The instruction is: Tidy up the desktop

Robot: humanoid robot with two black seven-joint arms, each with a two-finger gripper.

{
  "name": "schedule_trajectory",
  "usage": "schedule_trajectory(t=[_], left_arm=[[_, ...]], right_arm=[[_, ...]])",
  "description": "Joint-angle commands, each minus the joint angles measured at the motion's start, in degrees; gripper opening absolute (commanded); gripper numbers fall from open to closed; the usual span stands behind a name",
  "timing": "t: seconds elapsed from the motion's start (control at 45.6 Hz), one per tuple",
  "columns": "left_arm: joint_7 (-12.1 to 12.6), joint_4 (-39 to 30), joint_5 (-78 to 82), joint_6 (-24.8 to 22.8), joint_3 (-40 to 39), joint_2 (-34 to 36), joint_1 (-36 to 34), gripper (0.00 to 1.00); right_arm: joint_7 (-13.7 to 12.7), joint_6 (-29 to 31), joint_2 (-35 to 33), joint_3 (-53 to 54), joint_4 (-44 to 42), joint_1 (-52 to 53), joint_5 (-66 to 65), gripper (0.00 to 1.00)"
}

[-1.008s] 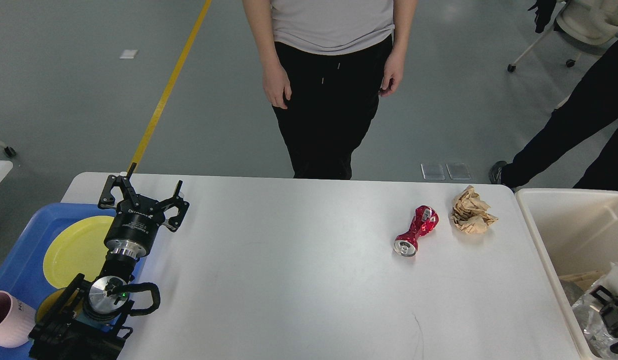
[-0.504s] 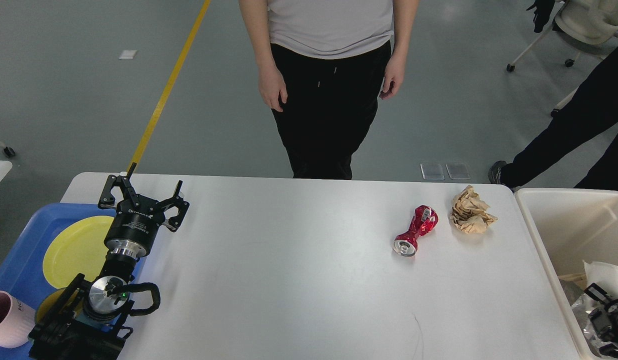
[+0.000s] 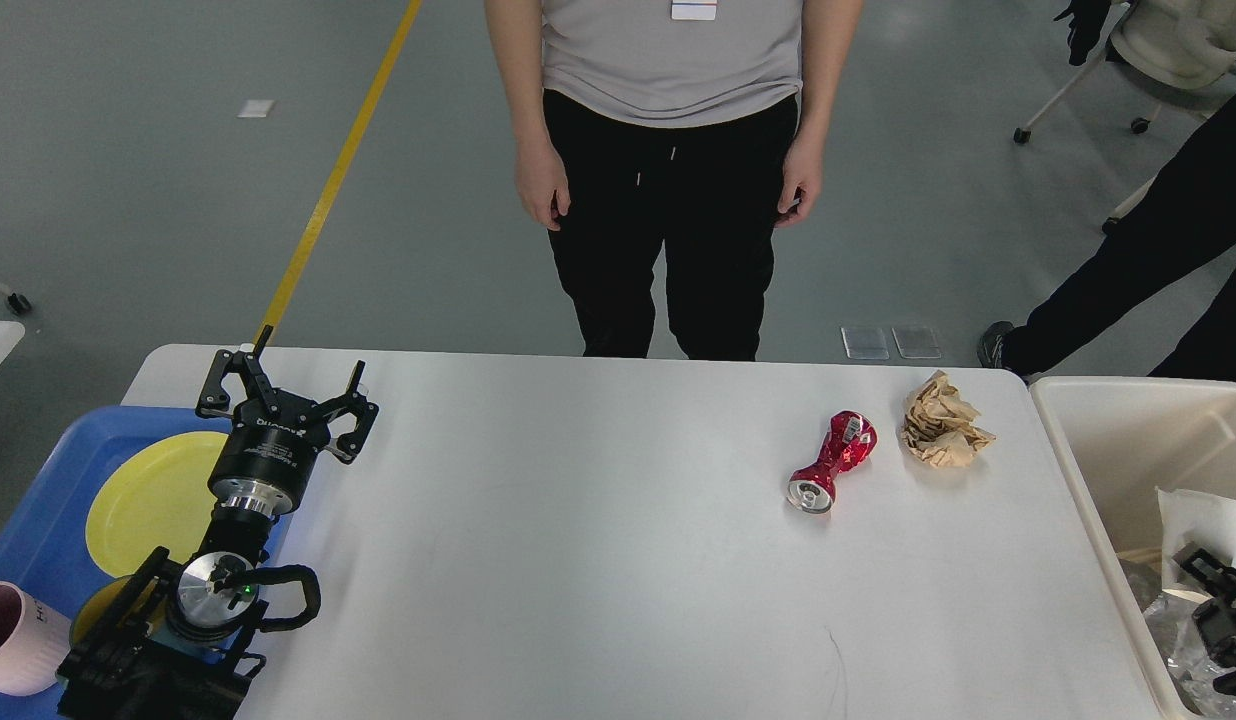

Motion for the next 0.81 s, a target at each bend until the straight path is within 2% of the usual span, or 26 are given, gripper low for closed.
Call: schedule_trajectory(t=[0.0,0.131,0.241,0.307,0.394,0.504,0.613,0.723,0.789], left_arm=[[0.0,0.0,-0.1,0.0,-0.1,0.0,0.0,0.97],[0.0,0.0,0.0,-0.1,-0.1,0.0,0.0,0.97],[0.0,0.0,0.0,-0.1,0.0,0.0,0.0,0.97],[0.0,0.0,0.0,-0.1,-0.1,0.0,0.0,0.97],[0.0,0.0,0.0,0.0,-0.1,0.0,0.0,0.97],[0.0,-0.1,0.0,0.0,0.0,0.0,0.0,0.97],[0.0,-0.1,0.0,0.0,0.0,0.0,0.0,0.97],[0.0,0.0,0.0,0.0,0.0,0.0,0.0,0.97],[0.0,0.0,0.0,-0.1,0.0,0.0,0.0,0.97]], right_arm=[[0.0,-0.1,-0.4,0.5,-0.2,1.3,0.6,1.0],[1.1,0.8,-3.7,1.6,2.4,2.4,-1.1,1.0],[0.9,-2.9,-3.5,1.1,1.9,5.3,-2.9,1.0],[1.2,-2.8,-5.5,2.7,2.3,7.3,-2.7,1.0],[1.1,-3.1,-3.3,0.4,3.1,5.9,-5.9,1.0],[1.2,-3.1,-5.3,2.8,3.0,7.8,-4.7,1.0],[1.1,-4.7,1.4,2.3,4.7,3.5,-6.8,1.0],[1.0,-7.0,-3.9,7.0,1.1,7.1,-3.6,1.0],[1.1,-6.3,-1.3,6.1,5.0,5.0,-5.1,1.0]])
